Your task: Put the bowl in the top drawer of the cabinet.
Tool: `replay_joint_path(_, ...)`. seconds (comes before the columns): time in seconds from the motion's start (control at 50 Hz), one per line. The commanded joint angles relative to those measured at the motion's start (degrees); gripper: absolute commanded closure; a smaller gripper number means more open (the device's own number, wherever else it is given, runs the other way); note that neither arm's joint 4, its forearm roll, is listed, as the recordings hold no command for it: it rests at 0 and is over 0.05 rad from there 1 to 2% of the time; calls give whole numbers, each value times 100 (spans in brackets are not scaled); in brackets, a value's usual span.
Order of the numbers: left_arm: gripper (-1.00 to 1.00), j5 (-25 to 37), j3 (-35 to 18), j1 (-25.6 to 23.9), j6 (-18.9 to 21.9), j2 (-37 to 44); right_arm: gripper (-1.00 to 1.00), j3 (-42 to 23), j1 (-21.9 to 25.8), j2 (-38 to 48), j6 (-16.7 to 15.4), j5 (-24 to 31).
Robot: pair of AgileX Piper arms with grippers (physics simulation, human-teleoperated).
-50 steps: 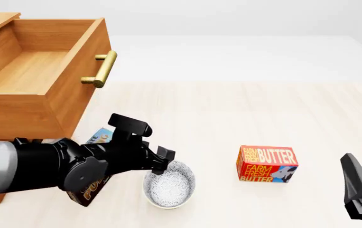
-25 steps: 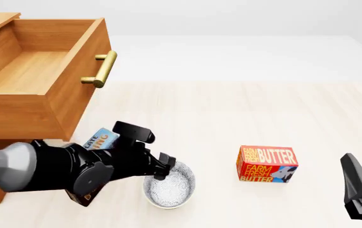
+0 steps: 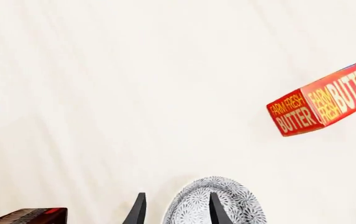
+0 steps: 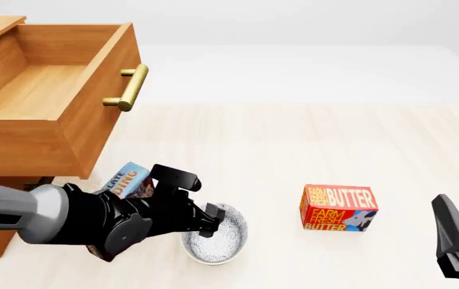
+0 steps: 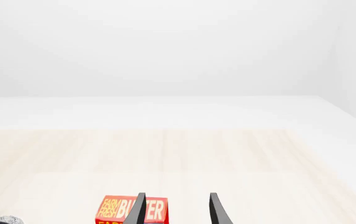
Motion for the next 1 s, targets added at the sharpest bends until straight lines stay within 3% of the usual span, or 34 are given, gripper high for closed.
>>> replay_joint_path(0.02,-100,-106,1,20,-27,208,-100,0,0,0,1,0)
replay_joint_path(0.58,-100,-263,68,-11,-121,385,-100,0,-1,0,-1,0)
replay_joint_path(0.6,100,-256,87,-5,-116,318,-100,0,0,-1,1,0)
replay_joint_path(1.0,100,-242,278,-126,35,-386,-100,0,-1,-1,1,0)
